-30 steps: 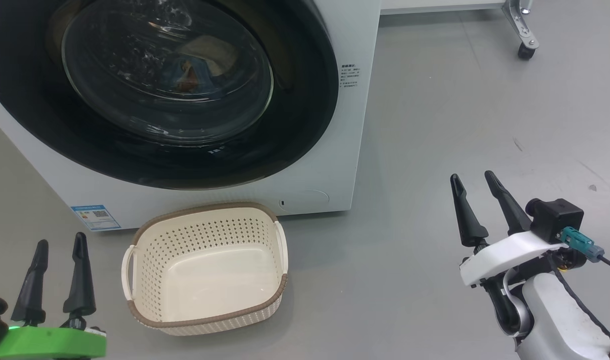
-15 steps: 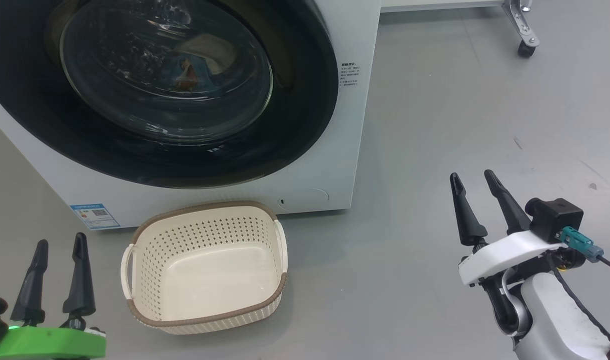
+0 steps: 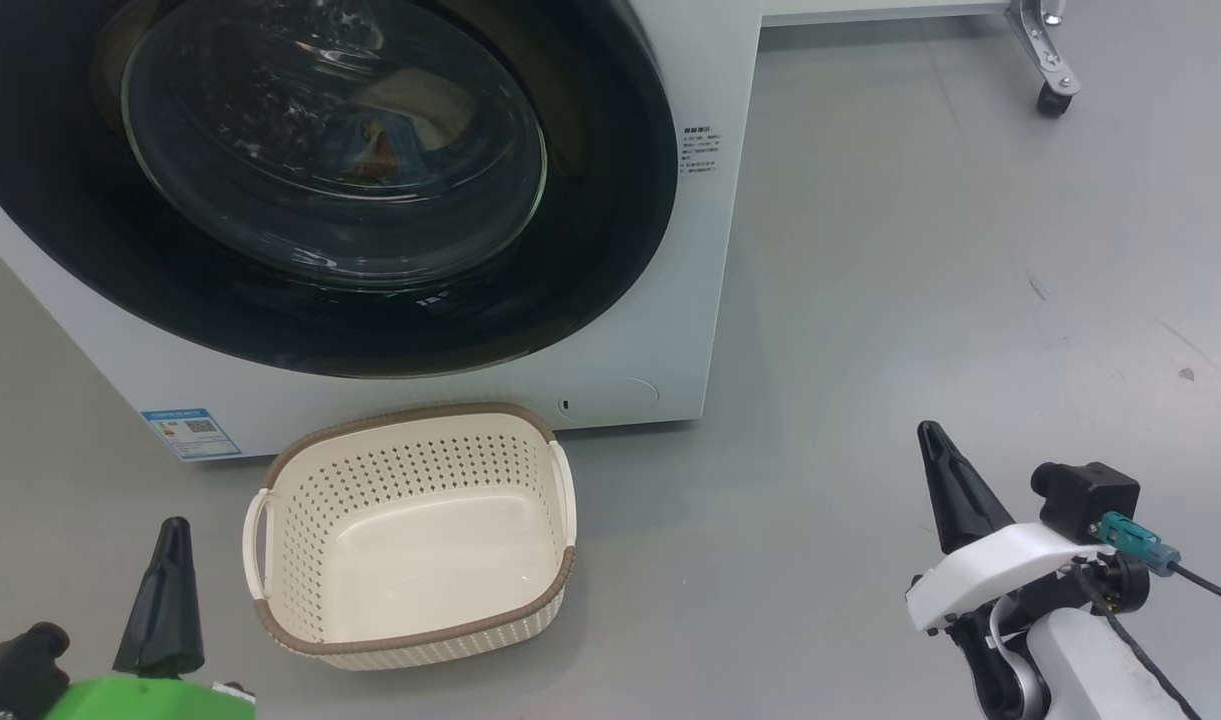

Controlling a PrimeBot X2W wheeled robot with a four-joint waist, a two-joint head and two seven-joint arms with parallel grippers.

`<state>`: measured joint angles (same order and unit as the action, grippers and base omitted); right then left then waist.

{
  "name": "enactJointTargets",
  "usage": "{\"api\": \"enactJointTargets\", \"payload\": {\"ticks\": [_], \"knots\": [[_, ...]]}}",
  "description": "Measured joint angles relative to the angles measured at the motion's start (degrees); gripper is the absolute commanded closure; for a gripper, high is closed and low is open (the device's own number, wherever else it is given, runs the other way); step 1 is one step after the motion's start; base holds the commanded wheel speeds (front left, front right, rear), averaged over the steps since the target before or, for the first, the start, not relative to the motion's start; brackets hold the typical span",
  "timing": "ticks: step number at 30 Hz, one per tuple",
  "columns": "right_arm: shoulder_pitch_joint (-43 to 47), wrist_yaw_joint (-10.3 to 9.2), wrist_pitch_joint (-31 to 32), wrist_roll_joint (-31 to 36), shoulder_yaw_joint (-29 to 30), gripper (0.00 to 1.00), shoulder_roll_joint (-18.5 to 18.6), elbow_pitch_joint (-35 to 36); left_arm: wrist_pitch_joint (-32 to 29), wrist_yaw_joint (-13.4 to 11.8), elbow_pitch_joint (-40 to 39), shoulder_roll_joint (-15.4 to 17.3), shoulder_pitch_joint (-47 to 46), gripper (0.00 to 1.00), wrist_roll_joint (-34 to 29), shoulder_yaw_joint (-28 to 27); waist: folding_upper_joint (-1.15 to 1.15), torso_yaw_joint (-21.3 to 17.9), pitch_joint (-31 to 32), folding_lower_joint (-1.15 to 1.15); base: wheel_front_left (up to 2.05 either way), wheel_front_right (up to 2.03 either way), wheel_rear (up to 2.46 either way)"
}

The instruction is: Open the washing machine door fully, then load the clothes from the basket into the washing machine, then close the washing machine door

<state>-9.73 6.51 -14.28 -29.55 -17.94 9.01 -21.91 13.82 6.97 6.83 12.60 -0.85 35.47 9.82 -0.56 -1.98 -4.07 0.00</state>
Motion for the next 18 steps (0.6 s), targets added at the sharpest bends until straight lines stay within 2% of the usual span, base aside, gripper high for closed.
{"api": "enactJointTargets", "payload": {"ticks": [18], "knots": [[0.1,-0.03,3.7,-12.1,4.5,1.00,-1.3,1.5,-3.3,-0.2,0.5,-1.8,0.0,1.00,11.1,-2.1,0.00,0.4,0.8,0.00,0.00,0.00,0.00]]}}
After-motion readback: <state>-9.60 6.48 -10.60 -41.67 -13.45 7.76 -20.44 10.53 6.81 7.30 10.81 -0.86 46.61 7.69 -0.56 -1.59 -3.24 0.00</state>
